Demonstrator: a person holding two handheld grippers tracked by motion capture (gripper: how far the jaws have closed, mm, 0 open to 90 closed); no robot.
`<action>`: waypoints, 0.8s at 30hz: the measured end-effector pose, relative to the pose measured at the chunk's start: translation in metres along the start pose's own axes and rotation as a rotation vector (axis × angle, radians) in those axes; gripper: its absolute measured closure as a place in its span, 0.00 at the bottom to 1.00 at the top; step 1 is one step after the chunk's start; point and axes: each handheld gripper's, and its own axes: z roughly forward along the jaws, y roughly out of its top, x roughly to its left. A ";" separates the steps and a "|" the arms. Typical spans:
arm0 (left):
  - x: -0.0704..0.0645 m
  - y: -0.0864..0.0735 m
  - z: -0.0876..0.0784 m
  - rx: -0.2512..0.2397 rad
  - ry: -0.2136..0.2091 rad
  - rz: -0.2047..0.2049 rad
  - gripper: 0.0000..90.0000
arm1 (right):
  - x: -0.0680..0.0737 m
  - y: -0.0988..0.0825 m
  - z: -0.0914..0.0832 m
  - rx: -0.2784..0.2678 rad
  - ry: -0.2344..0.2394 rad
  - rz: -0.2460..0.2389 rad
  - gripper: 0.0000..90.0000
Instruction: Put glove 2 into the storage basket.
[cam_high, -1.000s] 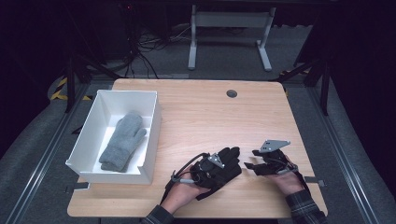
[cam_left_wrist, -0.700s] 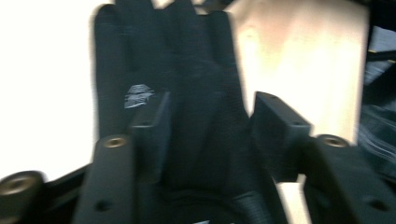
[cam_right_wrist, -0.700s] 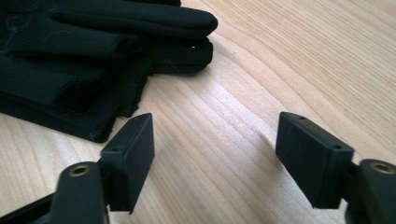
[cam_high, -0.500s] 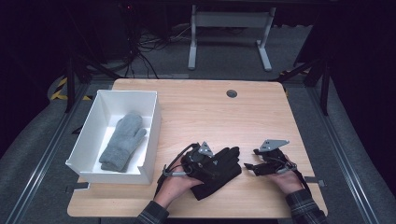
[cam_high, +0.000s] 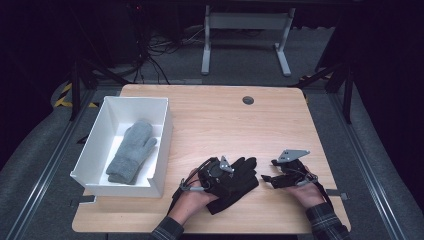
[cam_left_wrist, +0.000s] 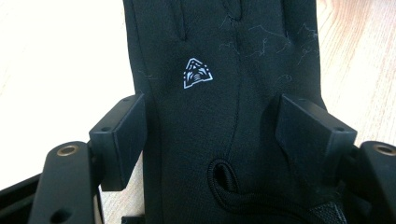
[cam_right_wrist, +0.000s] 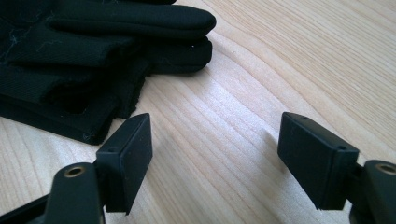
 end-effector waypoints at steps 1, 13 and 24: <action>0.000 0.000 0.000 -0.001 0.001 -0.002 0.30 | 0.000 0.000 0.000 0.000 0.000 0.000 0.30; -0.008 0.004 -0.002 0.023 -0.079 -0.006 0.74 | 0.001 0.000 0.000 -0.003 0.001 0.001 0.30; -0.003 0.009 -0.020 -0.003 -0.142 -0.055 0.77 | 0.003 -0.005 0.003 -0.044 -0.005 0.007 0.20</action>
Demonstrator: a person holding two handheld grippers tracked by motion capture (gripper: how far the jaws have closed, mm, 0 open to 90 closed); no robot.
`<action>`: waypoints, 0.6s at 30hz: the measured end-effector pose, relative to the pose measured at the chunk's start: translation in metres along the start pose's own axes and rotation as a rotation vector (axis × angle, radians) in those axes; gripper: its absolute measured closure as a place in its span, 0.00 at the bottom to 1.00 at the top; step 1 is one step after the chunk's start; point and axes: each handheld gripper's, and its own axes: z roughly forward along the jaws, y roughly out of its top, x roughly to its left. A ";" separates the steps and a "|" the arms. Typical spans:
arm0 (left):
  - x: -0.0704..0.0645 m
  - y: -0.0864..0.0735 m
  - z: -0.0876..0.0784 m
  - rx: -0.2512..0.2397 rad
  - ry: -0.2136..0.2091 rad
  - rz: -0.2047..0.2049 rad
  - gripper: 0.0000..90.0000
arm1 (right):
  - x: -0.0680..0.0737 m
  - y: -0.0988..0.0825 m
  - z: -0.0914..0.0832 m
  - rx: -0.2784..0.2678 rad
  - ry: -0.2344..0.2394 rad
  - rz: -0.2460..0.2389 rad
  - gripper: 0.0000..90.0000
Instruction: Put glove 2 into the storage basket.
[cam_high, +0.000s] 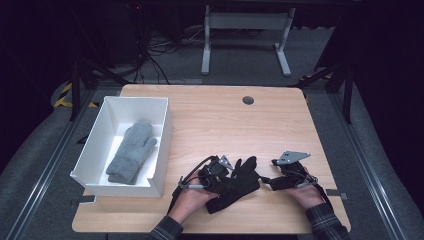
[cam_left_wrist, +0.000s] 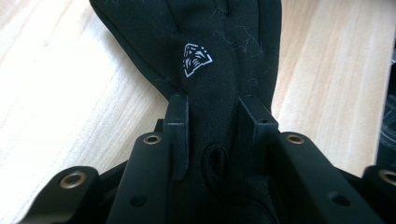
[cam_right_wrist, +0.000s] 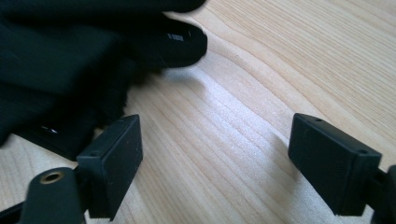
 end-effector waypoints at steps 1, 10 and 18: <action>-0.001 0.001 -0.002 -0.003 0.001 -0.002 0.77 | 0.000 0.000 0.000 -0.002 -0.002 0.000 0.19; 0.000 0.007 -0.032 -0.040 0.021 -0.029 0.77 | 0.000 -0.003 0.002 -0.029 -0.002 0.001 0.16; 0.006 0.012 -0.054 -0.052 0.029 -0.052 0.76 | 0.000 -0.003 0.001 -0.028 -0.005 0.001 0.16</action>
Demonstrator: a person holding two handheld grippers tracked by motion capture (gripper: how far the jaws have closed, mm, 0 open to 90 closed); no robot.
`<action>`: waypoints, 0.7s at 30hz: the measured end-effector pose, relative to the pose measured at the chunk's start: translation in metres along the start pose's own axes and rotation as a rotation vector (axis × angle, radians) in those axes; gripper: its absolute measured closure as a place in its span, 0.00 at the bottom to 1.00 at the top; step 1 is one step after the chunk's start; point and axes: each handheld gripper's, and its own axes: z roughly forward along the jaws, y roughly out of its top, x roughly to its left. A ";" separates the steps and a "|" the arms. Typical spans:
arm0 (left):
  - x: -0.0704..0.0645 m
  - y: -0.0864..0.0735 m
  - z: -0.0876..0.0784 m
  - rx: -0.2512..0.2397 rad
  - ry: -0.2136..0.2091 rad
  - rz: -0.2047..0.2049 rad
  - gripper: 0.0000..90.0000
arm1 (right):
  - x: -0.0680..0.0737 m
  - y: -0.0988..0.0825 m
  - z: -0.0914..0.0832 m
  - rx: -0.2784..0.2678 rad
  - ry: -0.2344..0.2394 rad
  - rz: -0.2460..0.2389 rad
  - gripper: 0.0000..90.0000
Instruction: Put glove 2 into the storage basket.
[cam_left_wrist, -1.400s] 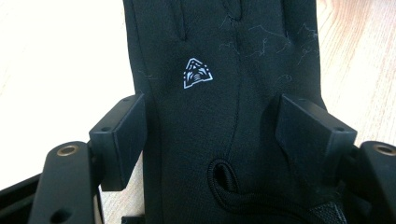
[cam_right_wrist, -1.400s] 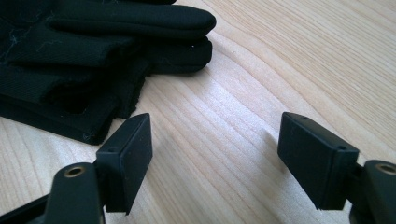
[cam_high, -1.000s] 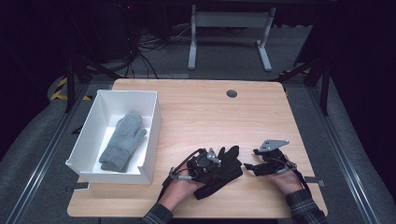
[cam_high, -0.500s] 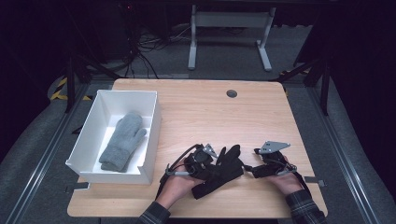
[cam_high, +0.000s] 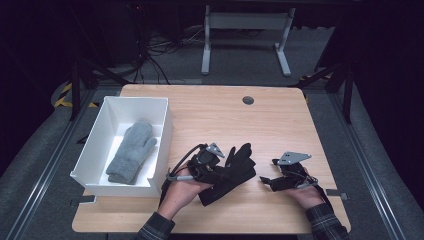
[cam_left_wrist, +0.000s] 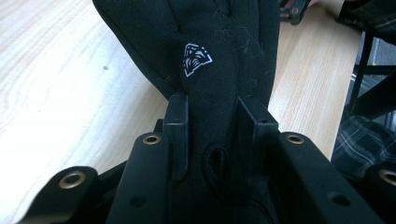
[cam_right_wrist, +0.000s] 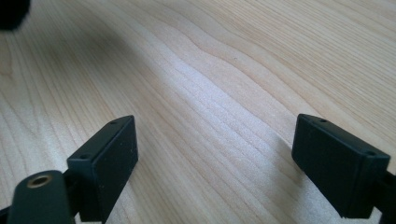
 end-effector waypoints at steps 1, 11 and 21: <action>0.001 0.001 -0.003 0.000 0.005 0.000 0.76 | 0.000 0.000 0.000 0.000 0.000 0.000 0.16; 0.009 0.011 -0.040 -0.039 0.051 -0.020 0.76 | 0.000 0.000 0.000 0.000 -0.003 0.001 0.16; 0.033 0.010 -0.102 -0.138 0.117 -0.101 0.76 | 0.000 0.000 0.000 -0.001 -0.002 0.003 0.16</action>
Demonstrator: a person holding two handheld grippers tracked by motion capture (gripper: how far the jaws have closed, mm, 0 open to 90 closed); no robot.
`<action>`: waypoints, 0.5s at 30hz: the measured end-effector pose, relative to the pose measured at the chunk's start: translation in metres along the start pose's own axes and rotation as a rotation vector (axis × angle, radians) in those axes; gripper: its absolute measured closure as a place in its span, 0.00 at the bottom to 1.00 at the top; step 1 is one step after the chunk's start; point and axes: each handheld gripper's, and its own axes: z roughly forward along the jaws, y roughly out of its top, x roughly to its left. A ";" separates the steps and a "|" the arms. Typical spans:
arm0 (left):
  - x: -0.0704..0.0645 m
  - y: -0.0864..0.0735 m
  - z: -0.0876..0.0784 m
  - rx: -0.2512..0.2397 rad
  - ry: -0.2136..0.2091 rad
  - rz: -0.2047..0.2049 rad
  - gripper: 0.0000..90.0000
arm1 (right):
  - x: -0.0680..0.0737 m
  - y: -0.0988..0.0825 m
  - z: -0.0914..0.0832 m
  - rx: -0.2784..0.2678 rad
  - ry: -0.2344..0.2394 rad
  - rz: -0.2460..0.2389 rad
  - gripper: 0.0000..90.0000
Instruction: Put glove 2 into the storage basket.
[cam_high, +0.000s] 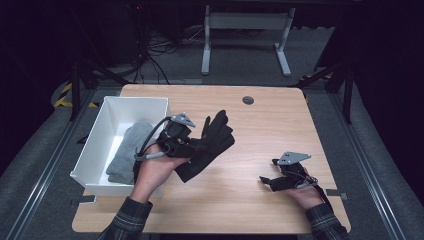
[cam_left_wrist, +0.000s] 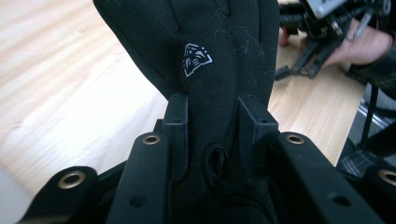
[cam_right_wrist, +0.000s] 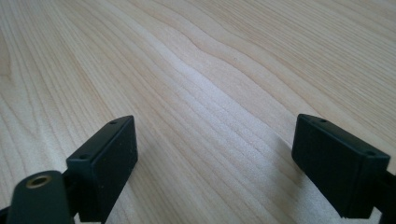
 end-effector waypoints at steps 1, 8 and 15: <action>0.003 0.000 -0.003 -0.006 0.003 -0.004 0.76 | 0.000 0.000 0.000 0.000 -0.001 0.000 0.16; 0.022 -0.005 -0.034 -0.044 0.071 -0.050 0.76 | 0.000 0.000 0.000 0.000 -0.002 0.001 0.16; 0.039 -0.020 -0.058 -0.078 0.126 -0.113 0.76 | 0.000 0.000 0.000 0.000 -0.003 0.001 0.16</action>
